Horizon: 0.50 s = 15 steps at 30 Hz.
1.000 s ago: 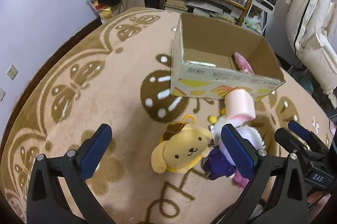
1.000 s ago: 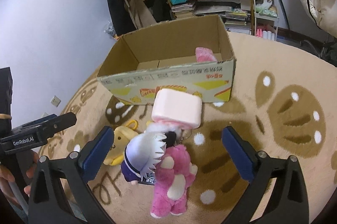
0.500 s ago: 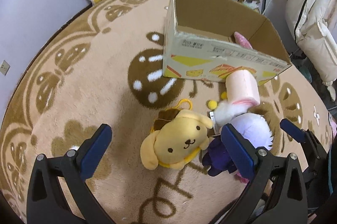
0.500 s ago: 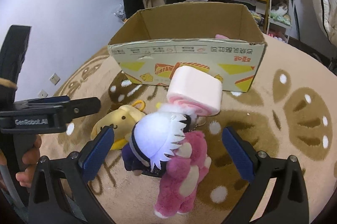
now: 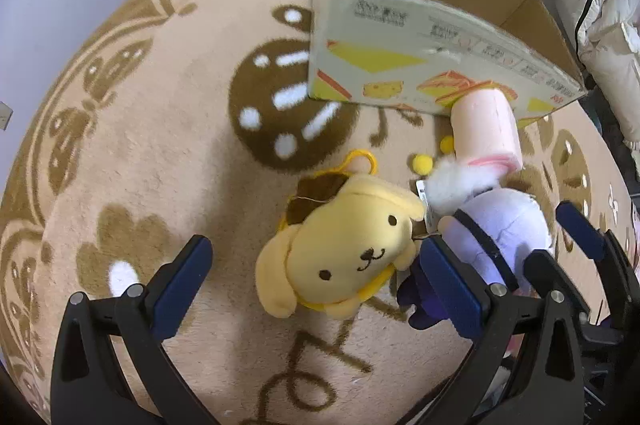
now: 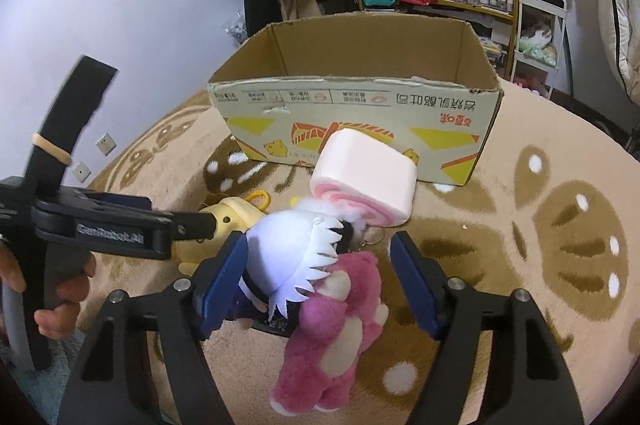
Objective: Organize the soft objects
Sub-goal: 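Close the right tool on the white-haired doll plush while the left tool grasps the yellow dog plush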
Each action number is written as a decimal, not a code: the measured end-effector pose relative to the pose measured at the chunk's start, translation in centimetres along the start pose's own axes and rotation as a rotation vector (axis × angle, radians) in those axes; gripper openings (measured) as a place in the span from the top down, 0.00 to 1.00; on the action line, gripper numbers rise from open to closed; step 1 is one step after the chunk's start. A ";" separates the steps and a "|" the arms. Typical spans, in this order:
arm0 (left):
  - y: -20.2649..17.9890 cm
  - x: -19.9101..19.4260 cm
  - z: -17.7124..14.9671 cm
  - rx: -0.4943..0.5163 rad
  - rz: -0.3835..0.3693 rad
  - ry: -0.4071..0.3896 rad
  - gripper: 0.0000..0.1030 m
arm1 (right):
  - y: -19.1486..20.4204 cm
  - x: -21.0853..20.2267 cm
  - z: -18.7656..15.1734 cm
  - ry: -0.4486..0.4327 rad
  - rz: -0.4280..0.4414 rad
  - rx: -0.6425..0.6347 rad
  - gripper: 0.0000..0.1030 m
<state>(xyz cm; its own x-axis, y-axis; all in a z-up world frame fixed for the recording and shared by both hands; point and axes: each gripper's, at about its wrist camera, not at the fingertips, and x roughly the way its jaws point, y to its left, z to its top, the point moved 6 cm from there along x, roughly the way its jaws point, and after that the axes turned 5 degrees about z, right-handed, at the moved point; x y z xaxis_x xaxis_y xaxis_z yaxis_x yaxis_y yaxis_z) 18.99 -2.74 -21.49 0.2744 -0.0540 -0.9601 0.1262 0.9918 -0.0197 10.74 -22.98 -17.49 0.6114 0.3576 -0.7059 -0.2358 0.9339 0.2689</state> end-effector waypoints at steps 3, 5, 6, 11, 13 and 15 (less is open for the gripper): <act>-0.3 0.6 -0.2 0.009 0.004 0.022 0.01 | 0.0 -0.2 0.1 -0.013 0.010 0.006 0.25; -0.4 1.0 -0.2 0.009 0.001 0.034 0.01 | 0.0 -0.3 0.2 -0.021 0.011 0.007 0.29; -0.4 1.2 -0.3 0.005 -0.002 0.042 0.01 | 0.0 -0.3 0.2 -0.023 0.010 0.005 0.37; -0.2 2.1 -0.2 -0.011 -0.011 0.065 0.01 | 0.2 0.0 0.2 -0.012 0.041 0.015 0.50; -0.2 2.5 -0.1 -0.014 -0.005 0.072 0.01 | 0.2 0.1 0.2 -0.011 0.067 0.027 0.57; -0.1 2.9 -0.1 -0.018 0.010 0.077 0.01 | 0.3 0.1 0.2 -0.012 0.086 0.034 0.61</act>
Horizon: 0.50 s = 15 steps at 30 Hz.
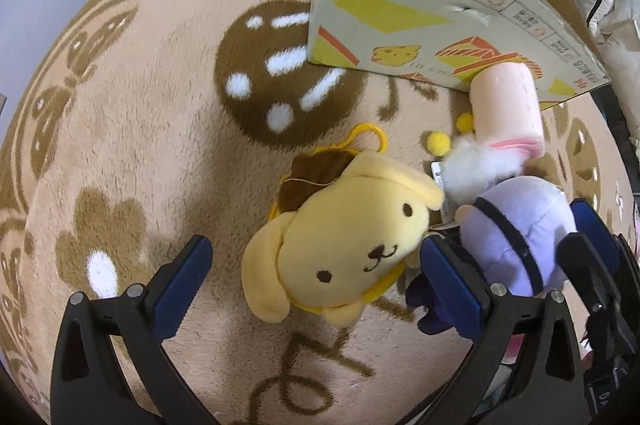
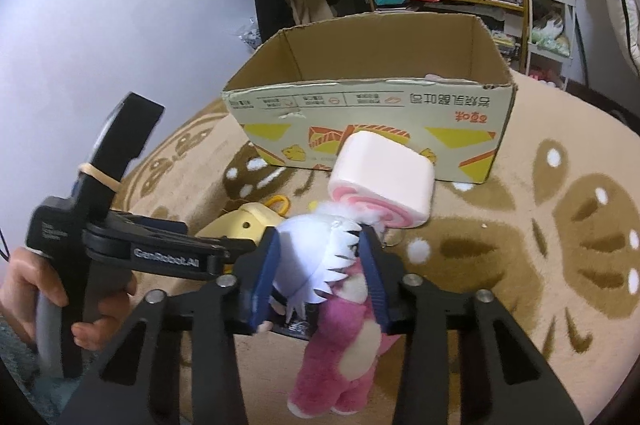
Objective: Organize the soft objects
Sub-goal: 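Close the right tool on the white-haired doll plush while the left tool grasps the yellow dog plush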
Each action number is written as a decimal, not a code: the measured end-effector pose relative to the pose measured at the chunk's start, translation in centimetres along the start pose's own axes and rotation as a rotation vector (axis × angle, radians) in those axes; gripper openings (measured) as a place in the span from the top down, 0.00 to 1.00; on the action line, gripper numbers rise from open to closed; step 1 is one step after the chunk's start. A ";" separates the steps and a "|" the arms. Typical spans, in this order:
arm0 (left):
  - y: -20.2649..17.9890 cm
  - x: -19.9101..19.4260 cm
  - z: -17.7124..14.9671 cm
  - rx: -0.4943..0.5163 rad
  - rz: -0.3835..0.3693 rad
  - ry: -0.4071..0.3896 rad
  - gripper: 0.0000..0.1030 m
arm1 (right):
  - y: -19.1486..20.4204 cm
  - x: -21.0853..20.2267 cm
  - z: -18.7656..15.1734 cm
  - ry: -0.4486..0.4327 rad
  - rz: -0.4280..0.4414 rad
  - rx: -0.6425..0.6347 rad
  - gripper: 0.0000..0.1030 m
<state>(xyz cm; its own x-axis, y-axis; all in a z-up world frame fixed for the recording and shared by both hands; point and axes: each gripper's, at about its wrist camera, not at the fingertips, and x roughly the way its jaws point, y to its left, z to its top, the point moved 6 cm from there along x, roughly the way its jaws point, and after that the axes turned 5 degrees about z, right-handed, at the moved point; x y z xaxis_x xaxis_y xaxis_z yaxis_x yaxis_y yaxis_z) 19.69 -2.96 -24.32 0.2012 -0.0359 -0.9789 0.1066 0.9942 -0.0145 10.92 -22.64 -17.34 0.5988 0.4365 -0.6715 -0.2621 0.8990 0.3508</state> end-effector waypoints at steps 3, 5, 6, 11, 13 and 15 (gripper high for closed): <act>0.2 0.2 0.2 -0.020 -0.006 -0.003 0.01 | 0.0 0.4 0.0 0.009 0.016 0.010 0.61; 0.1 0.4 0.3 -0.022 -0.007 -0.002 0.01 | -0.1 0.7 -0.1 0.017 0.025 0.028 0.61; 0.2 0.4 0.4 -0.021 -0.005 -0.002 0.01 | -0.2 0.8 -0.2 0.019 0.036 0.049 0.61; 0.8 1.8 0.8 -0.077 -0.040 0.023 0.00 | -0.4 1.1 -0.3 0.015 0.014 0.043 0.59; 1.0 2.3 0.8 -0.111 -0.068 0.036 0.00 | -0.2 1.3 -0.5 0.021 0.013 0.028 0.58; 0.9 2.3 1.0 -0.104 -0.060 0.027 0.00 | -0.1 1.3 -0.5 0.018 0.014 0.027 0.57</act>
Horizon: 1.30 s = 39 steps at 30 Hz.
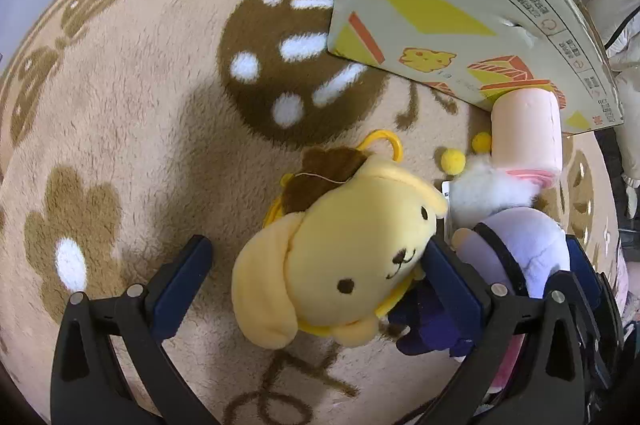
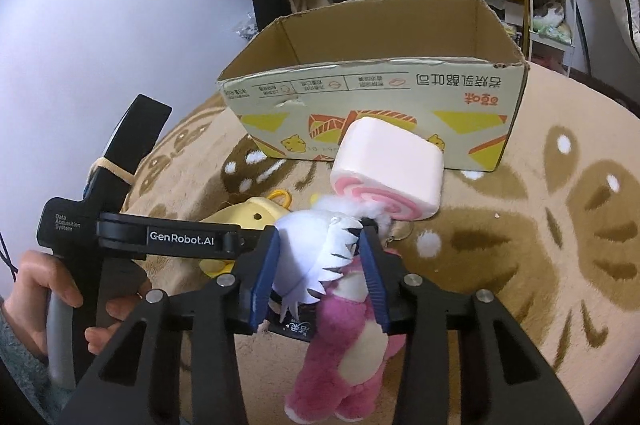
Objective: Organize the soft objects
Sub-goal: 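Close the right tool on the white-haired doll plush while the left tool grasps the yellow dog plush, then lift the yellow dog plush with the left tool while the right tool carries the doll toward the box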
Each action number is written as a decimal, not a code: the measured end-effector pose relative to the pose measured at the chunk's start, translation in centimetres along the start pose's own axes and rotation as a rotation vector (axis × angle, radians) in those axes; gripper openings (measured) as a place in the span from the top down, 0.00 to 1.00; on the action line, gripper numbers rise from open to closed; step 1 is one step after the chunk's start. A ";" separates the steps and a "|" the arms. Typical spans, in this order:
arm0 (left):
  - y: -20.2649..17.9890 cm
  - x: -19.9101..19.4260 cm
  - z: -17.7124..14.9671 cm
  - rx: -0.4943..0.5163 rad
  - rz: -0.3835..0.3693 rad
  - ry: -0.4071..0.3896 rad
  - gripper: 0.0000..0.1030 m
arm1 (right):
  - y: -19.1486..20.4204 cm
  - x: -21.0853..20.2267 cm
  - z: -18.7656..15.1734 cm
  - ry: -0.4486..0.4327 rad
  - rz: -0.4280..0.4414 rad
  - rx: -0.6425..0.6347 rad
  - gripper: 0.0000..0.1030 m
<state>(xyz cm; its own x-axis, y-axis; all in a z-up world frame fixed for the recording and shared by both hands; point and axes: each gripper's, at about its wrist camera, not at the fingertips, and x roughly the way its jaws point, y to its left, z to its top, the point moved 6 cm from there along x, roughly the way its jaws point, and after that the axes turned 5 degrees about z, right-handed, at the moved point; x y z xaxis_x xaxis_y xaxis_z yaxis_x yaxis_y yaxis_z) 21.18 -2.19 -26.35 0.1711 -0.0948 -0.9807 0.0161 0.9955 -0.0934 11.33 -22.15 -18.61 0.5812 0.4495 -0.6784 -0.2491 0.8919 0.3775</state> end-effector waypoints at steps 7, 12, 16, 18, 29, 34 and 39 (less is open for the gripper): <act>-1.3 -0.3 0.1 0.060 -0.014 -0.038 0.19 | -0.9 0.1 -0.1 0.006 0.021 0.069 0.49; -2.2 -0.5 0.1 0.087 -0.013 -0.066 0.26 | -0.2 0.0 -0.1 0.004 0.006 0.013 0.49; -3.0 -1.3 -0.3 0.107 0.013 -0.091 0.30 | 0.1 0.1 -0.3 0.004 0.021 0.024 0.49; -3.2 -1.7 -0.4 0.115 0.028 -0.107 0.31 | 0.2 0.0 -0.2 0.001 0.021 0.015 0.49; -1.4 -2.4 -2.0 0.057 0.036 -0.112 0.31 | -0.1 0.9 -0.4 0.020 0.076 0.101 0.49; -2.4 -3.0 -2.3 0.084 0.104 -0.134 0.31 | -0.1 1.2 -0.1 0.041 0.073 0.125 0.49; -1.1 -4.0 -2.8 0.042 0.130 -0.145 0.32 | -0.1 1.5 0.2 0.070 0.082 0.157 0.49</act>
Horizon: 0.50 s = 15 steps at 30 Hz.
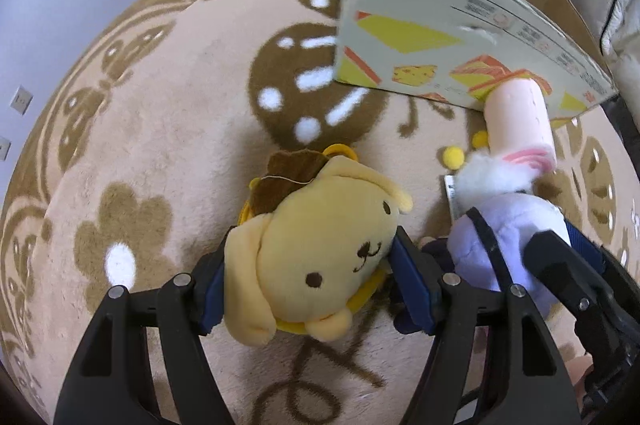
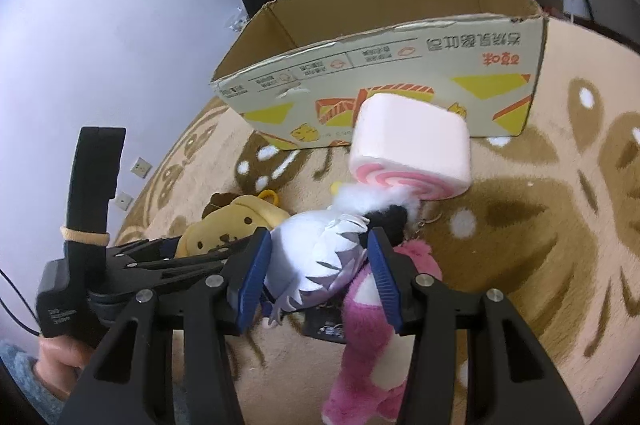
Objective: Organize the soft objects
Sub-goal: 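Lift the yellow dog plush with the left tool while the right tool carries the doll toward the box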
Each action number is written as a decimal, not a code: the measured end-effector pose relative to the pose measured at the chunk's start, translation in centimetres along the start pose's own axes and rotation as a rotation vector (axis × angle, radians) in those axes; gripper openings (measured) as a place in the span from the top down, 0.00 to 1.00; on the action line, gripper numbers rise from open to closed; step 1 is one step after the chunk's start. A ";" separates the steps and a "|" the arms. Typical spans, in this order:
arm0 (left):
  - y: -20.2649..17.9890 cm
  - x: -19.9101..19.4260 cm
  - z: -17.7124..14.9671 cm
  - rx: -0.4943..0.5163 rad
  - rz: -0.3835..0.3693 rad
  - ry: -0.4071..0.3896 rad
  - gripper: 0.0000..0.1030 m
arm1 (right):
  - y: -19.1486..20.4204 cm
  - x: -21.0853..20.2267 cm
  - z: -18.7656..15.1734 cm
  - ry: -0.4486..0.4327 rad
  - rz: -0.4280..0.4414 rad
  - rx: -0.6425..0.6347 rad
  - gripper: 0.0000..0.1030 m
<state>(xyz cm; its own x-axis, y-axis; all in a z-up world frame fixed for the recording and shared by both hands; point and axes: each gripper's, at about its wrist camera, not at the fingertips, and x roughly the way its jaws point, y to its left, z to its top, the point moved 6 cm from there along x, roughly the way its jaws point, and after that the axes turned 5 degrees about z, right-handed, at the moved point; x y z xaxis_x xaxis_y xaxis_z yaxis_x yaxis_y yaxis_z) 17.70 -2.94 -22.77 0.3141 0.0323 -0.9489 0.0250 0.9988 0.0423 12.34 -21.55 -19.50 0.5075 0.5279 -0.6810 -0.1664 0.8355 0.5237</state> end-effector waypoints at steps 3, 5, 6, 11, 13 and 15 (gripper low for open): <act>1.2 -0.3 -0.2 -0.021 0.026 0.001 0.32 | 0.1 0.2 0.1 0.026 0.030 0.026 0.49; 1.8 0.2 0.2 -0.027 0.027 0.002 0.32 | 0.0 0.5 0.2 0.039 0.030 0.034 0.48; 2.1 0.2 0.2 -0.030 0.026 0.001 0.32 | 0.0 0.7 0.3 0.045 0.033 0.042 0.48; 2.4 -0.5 0.4 -0.022 0.065 -0.027 0.32 | 0.3 1.3 0.2 0.077 0.038 0.038 0.54; 2.7 -0.6 0.5 -0.034 0.053 -0.035 0.32 | 0.6 1.2 0.2 0.073 0.027 0.014 0.56; 2.9 -0.7 0.3 -0.062 0.018 -0.032 0.32 | 0.8 1.2 0.0 0.060 0.016 -0.004 0.57</act>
<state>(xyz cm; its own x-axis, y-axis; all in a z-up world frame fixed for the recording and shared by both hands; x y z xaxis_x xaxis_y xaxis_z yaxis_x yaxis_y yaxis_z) 17.88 -0.07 -21.88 0.3438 0.0499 -0.9377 -0.0394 0.9985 0.0387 12.85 -20.27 -19.89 0.4530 0.5490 -0.7024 -0.1775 0.8276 0.5325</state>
